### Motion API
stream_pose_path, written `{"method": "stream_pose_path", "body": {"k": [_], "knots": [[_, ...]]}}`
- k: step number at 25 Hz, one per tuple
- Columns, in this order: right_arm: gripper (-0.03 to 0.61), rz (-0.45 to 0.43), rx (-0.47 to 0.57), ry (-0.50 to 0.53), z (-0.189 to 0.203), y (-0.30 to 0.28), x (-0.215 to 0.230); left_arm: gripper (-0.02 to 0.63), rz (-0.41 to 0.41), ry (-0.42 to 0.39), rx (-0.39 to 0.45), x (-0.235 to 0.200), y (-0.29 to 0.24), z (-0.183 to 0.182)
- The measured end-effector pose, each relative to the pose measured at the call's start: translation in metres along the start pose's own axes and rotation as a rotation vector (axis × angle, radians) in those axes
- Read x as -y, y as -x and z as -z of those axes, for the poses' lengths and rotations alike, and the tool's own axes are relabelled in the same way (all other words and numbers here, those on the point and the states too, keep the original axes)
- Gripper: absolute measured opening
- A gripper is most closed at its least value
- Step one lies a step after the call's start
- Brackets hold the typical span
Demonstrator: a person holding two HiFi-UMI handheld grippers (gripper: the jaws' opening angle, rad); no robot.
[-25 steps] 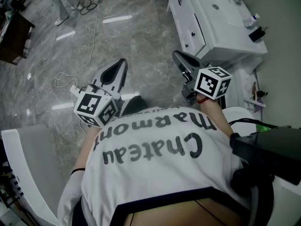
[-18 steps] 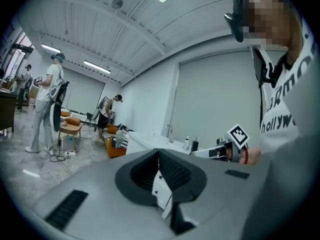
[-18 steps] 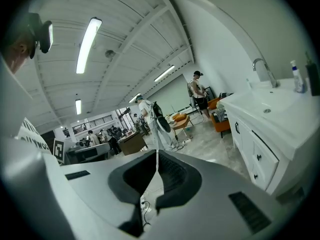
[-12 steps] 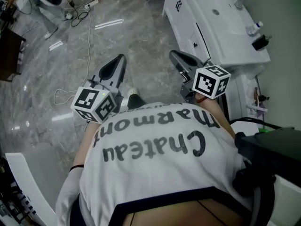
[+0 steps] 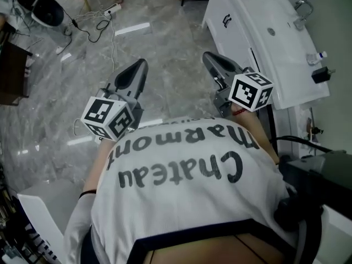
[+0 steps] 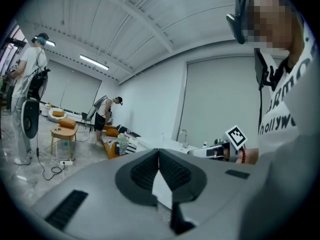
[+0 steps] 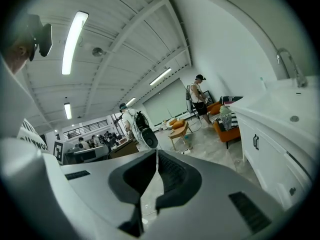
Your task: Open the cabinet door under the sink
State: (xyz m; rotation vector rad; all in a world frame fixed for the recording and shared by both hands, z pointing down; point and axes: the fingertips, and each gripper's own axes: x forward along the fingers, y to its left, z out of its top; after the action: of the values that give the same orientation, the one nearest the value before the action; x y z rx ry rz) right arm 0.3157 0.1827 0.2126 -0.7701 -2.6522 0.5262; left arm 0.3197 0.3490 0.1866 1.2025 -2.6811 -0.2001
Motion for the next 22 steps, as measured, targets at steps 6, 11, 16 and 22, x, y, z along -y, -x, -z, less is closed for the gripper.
{"method": "stream_pose_path", "body": {"k": [6,11,16,22], "knots": [[0.021,0.044,-0.031,0.013,-0.005,-0.042,0.013,0.008,0.034,0.018,-0.003,-0.044,-0.027,-0.002],[0.021,0.067,-0.057,0.007,0.0,-0.06,0.022,0.008,0.038,0.055,-0.008,-0.068,-0.039,0.003],[0.021,0.076,-0.078,-0.001,0.002,-0.073,0.028,0.008,0.041,0.076,-0.018,-0.08,-0.046,0.006],[0.021,0.106,-0.088,-0.014,0.011,-0.081,0.032,0.008,0.048,0.068,-0.02,-0.09,-0.048,0.012]]}}
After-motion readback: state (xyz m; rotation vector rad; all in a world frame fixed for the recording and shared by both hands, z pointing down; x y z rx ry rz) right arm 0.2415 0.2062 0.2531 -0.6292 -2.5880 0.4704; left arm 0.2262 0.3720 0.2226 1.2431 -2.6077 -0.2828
